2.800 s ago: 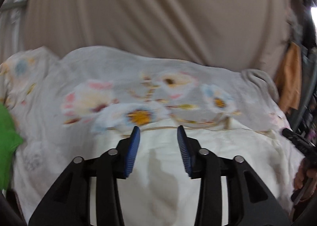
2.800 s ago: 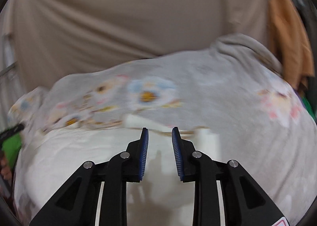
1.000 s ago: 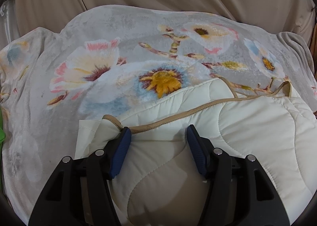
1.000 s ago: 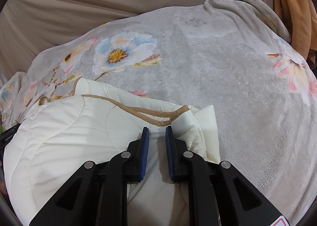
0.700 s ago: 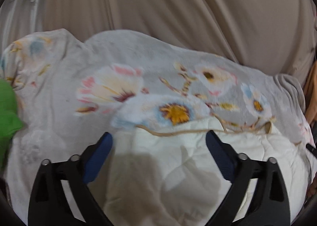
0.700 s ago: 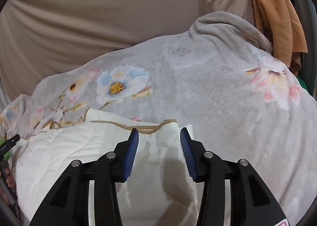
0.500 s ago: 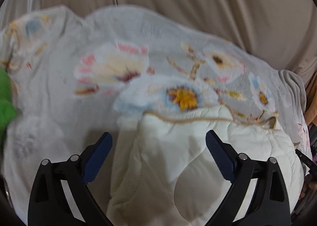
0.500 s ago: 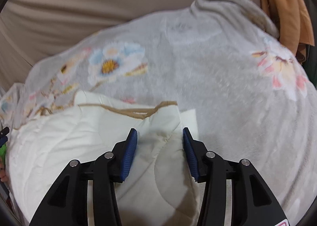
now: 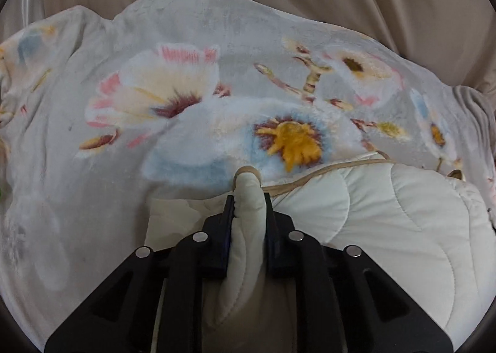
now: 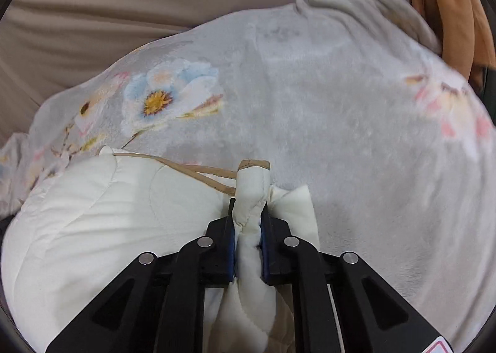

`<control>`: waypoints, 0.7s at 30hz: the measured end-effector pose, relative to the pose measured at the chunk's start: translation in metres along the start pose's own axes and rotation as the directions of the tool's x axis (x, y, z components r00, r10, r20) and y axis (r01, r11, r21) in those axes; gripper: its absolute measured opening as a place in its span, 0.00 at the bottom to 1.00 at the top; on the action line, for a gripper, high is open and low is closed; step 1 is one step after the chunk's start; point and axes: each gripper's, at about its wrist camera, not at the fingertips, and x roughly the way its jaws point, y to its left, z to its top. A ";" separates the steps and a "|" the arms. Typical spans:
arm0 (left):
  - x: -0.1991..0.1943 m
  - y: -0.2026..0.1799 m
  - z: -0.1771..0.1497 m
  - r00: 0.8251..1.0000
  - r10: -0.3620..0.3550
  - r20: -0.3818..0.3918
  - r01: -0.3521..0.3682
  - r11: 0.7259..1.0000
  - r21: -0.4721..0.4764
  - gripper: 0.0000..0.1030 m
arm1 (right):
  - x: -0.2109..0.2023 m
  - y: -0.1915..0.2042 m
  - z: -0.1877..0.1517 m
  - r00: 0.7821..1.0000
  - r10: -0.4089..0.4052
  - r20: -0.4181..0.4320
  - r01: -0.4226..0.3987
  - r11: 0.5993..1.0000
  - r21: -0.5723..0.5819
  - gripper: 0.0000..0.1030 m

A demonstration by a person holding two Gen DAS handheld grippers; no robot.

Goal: Fold large clothes

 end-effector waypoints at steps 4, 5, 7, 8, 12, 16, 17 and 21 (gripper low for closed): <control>0.000 -0.007 -0.001 0.999 0.041 0.010 -0.041 0.998 0.040 0.17 | 0.005 0.012 -0.001 0.999 -0.053 -0.007 0.053 0.997 -0.064 0.14; -0.001 -0.007 -0.001 0.999 0.046 0.010 -0.047 0.998 0.042 0.18 | 0.004 0.012 -0.001 0.999 -0.051 -0.004 0.051 0.997 -0.063 0.14; -0.009 -0.006 0.000 0.997 0.071 0.026 -0.072 0.997 0.038 0.27 | -0.003 0.009 0.001 0.999 -0.037 0.017 0.038 0.998 -0.044 0.19; -0.023 -0.004 -0.002 0.994 0.092 0.056 -0.094 0.995 0.034 0.37 | -0.015 0.005 0.003 0.998 -0.038 0.041 0.039 0.999 -0.024 0.21; -0.089 -0.011 -0.015 0.986 0.052 0.158 -0.064 0.996 0.068 0.53 | -0.082 0.006 0.001 0.984 -0.001 0.176 -0.003 1.000 0.025 0.26; -0.139 -0.047 -0.043 0.980 -0.060 0.190 0.027 0.985 0.172 0.64 | -0.135 0.061 -0.017 0.971 0.097 0.220 -0.069 0.989 -0.133 0.25; -0.145 -0.059 -0.052 0.978 -0.089 0.186 0.051 0.978 0.203 0.64 | -0.139 0.080 -0.024 0.971 0.131 0.201 -0.096 0.979 -0.178 0.24; -0.140 -0.097 -0.081 0.981 -0.150 0.124 0.112 0.955 0.273 0.65 | -0.131 0.146 -0.059 0.960 0.268 0.076 -0.235 0.925 -0.300 0.18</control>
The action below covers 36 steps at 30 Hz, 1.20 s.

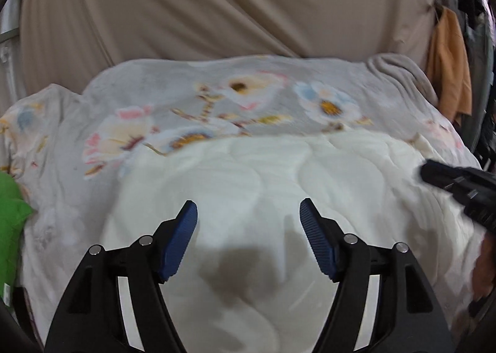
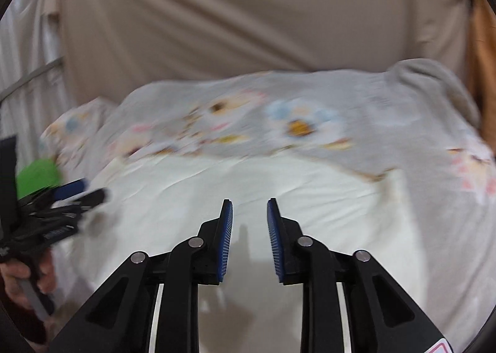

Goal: Fold large clothes

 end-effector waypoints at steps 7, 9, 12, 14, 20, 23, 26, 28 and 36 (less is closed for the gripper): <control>0.017 0.018 -0.035 0.995 0.088 -0.052 -0.088 0.996 -0.004 0.68 | 0.024 0.003 -0.043 0.992 -0.098 -0.078 0.094 0.994 -0.054 0.12; 0.011 0.038 -0.042 0.992 0.117 -0.056 -0.119 0.992 -0.037 0.72 | 0.005 -0.034 -0.053 0.983 -0.173 -0.067 0.174 0.985 0.011 0.12; 0.008 0.064 -0.055 0.994 0.081 -0.074 -0.089 0.989 -0.115 0.77 | -0.016 -0.090 -0.073 0.951 -0.296 -0.087 0.305 0.945 0.118 0.12; 0.005 0.067 -0.061 0.992 0.102 -0.069 -0.110 0.986 -0.124 0.77 | -0.027 -0.124 -0.088 0.934 -0.340 -0.112 0.356 0.914 0.196 0.12; -0.012 0.062 -0.067 0.991 0.119 -0.064 -0.127 0.981 -0.145 0.76 | -0.039 -0.100 -0.071 0.947 -0.313 -0.079 0.322 0.928 0.185 0.13; -0.015 0.063 -0.068 0.991 0.114 -0.066 -0.123 0.979 -0.160 0.76 | -0.030 -0.049 -0.045 0.985 -0.165 -0.047 0.170 0.980 0.109 0.13; -0.017 0.064 -0.069 0.991 0.113 -0.069 -0.123 0.978 -0.170 0.76 | -0.003 0.003 -0.024 0.994 -0.101 -0.052 0.102 0.995 0.007 0.13; -0.018 0.065 -0.071 0.991 0.111 -0.070 -0.121 0.977 -0.174 0.76 | 0.017 0.028 -0.015 0.994 -0.082 -0.068 0.080 0.996 -0.038 0.13; -0.018 0.069 -0.072 0.993 0.093 -0.069 -0.104 0.978 -0.179 0.76 | 0.085 0.059 -0.016 0.980 -0.118 -0.160 0.105 0.990 -0.089 0.12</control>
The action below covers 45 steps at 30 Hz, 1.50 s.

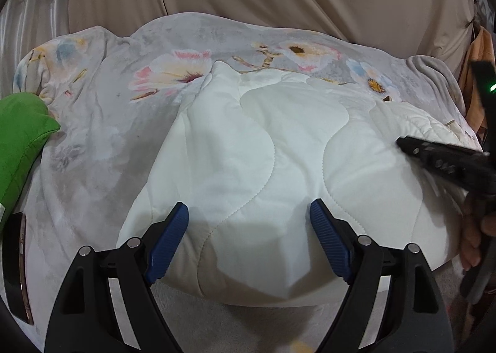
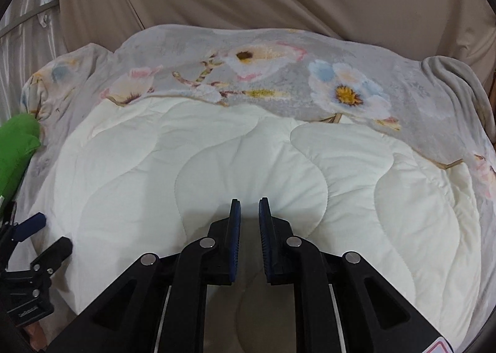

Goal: Fold large clothes

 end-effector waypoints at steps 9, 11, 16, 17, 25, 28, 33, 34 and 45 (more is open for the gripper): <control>-0.034 0.076 -0.015 0.996 -0.084 0.031 0.089 0.962 -0.260 0.93 | 0.019 0.005 -0.015 1.000 -0.003 -0.002 0.003 1.000 -0.012 0.11; -0.019 0.091 -0.023 0.991 -0.135 -0.020 0.120 0.933 -0.338 0.93 | 0.020 0.004 -0.015 1.000 -0.002 0.004 0.002 1.000 -0.013 0.11; 0.013 0.089 -0.030 0.950 -0.308 -0.054 0.253 0.859 -0.444 0.93 | 0.020 0.005 -0.016 1.000 -0.003 0.006 0.003 1.000 -0.016 0.11; 0.013 0.085 -0.027 0.951 -0.305 -0.049 0.256 0.866 -0.430 0.92 | 0.020 0.005 -0.016 1.000 -0.004 0.007 0.004 1.000 -0.017 0.11; 0.004 0.063 -0.004 0.952 -0.306 0.008 0.283 0.871 -0.401 0.39 | 0.020 0.004 -0.016 1.000 0.001 0.011 -0.001 1.000 -0.017 0.11; -0.019 0.051 0.009 0.960 -0.274 0.064 0.280 0.900 -0.334 0.26 | 0.020 0.005 -0.016 1.000 0.000 0.015 0.000 1.000 -0.017 0.11; -0.062 0.019 0.031 0.939 -0.302 0.164 0.333 0.919 -0.213 0.19 | 0.017 0.003 -0.017 1.000 0.011 0.026 -0.011 1.000 -0.006 0.11; -0.070 0.012 0.034 0.933 -0.311 0.180 0.343 0.920 -0.188 0.19 | 0.014 0.000 -0.017 0.999 0.019 0.027 -0.019 1.000 0.006 0.11; -0.119 -0.070 0.052 0.881 -0.410 0.236 0.404 0.912 0.077 0.17 | -0.063 -0.041 -0.084 0.975 0.223 0.006 -0.222 0.967 0.129 0.09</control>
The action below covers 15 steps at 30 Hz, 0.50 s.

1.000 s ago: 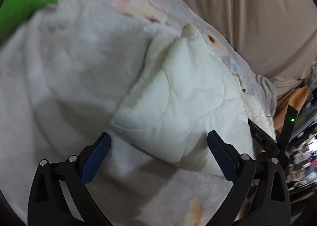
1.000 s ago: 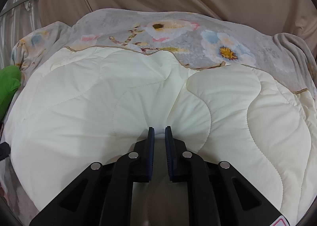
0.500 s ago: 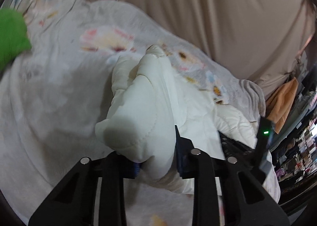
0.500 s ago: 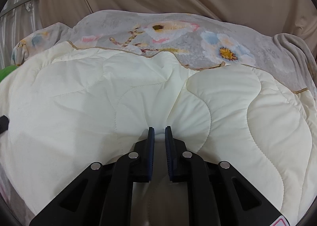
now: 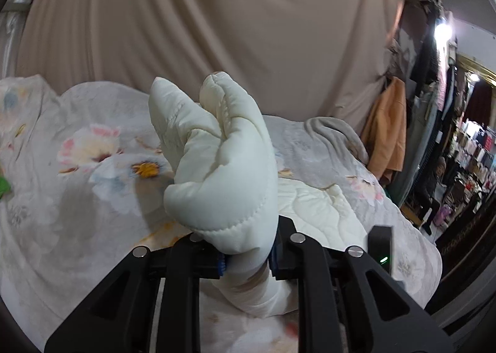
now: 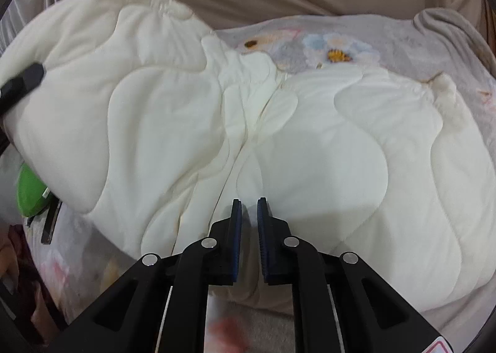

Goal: Fold large clothes

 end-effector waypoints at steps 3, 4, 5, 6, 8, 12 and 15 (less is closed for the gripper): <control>0.007 -0.022 0.001 0.999 -0.040 -0.010 0.040 0.998 0.043 0.17 | 0.014 -0.005 -0.011 1.000 0.019 -0.023 -0.019 1.000 0.018 0.07; 0.011 -0.031 0.002 0.999 -0.050 -0.015 0.051 0.997 0.063 0.17 | 0.018 -0.006 -0.012 0.999 0.035 -0.024 -0.034 0.999 0.029 0.01; 0.015 -0.045 0.003 0.998 -0.062 -0.022 0.064 0.994 0.092 0.17 | 0.022 -0.007 -0.013 0.999 0.045 -0.025 -0.044 0.998 0.039 0.00; 0.021 -0.057 0.003 0.997 -0.075 -0.033 0.079 0.990 0.120 0.17 | 0.024 -0.009 -0.013 0.998 0.060 -0.024 -0.059 0.997 0.050 0.00; 0.035 -0.081 0.003 0.993 -0.103 -0.061 0.111 0.979 0.169 0.17 | 0.023 -0.016 -0.012 0.995 0.098 -0.012 -0.097 0.992 0.085 0.00; 0.075 -0.122 -0.008 0.980 -0.130 -0.152 0.165 0.954 0.250 0.17 | -0.003 -0.038 -0.024 0.984 0.174 0.036 -0.178 0.968 0.177 0.00; 0.117 -0.148 -0.029 0.961 -0.116 -0.253 0.188 0.939 0.286 0.17 | -0.036 -0.058 -0.042 0.989 0.130 0.073 -0.142 0.968 0.208 0.01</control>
